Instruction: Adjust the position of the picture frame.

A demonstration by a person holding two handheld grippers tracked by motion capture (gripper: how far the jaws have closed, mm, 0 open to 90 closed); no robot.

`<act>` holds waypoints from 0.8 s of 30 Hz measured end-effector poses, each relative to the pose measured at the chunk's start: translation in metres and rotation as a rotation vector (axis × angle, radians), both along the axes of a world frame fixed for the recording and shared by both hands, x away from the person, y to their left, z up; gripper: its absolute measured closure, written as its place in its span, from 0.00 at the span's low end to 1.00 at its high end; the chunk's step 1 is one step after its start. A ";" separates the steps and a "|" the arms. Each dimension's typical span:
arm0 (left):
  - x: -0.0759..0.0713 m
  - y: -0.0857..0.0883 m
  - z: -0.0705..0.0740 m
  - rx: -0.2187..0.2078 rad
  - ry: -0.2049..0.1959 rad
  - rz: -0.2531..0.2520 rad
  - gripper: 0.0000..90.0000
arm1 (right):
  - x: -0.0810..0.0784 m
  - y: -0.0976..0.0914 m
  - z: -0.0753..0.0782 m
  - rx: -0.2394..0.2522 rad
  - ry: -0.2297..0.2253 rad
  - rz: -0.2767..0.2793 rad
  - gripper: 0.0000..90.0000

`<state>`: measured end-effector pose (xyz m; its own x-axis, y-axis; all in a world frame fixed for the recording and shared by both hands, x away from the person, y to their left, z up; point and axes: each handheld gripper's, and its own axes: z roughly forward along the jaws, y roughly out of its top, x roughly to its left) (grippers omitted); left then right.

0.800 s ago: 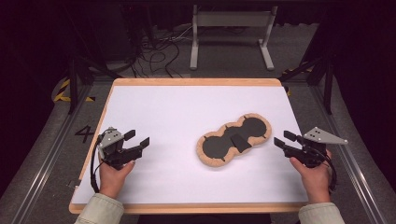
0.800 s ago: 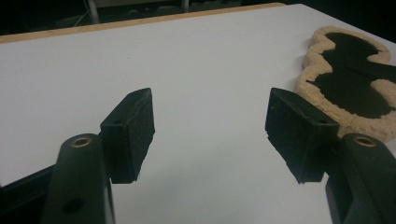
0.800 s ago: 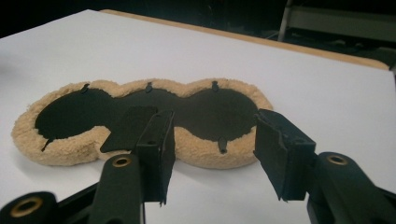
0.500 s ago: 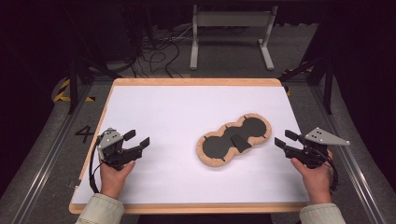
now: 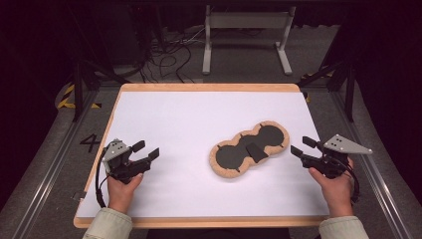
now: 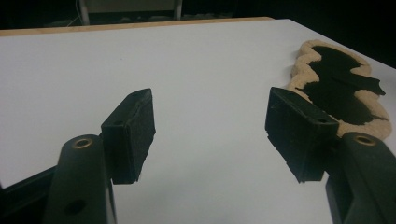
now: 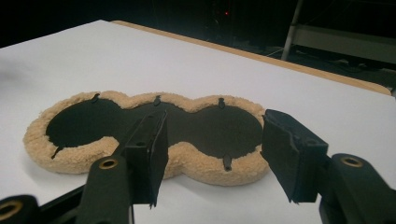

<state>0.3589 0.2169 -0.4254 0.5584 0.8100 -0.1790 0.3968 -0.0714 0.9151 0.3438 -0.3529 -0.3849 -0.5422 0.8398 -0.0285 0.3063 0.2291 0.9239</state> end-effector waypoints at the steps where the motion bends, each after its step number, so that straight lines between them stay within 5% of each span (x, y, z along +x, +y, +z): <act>1: 0.000 0.000 0.000 0.002 0.000 0.001 0.38 | 0.000 0.000 0.000 0.001 0.001 0.001 0.46; 12: 0.000 -0.001 0.000 0.029 0.002 0.008 0.38 | 0.004 0.002 0.002 -0.013 0.036 -0.005 0.46; 24: 0.002 0.001 -0.001 0.025 0.017 0.022 0.38 | 0.047 0.007 0.013 -0.037 0.135 -0.010 0.57</act>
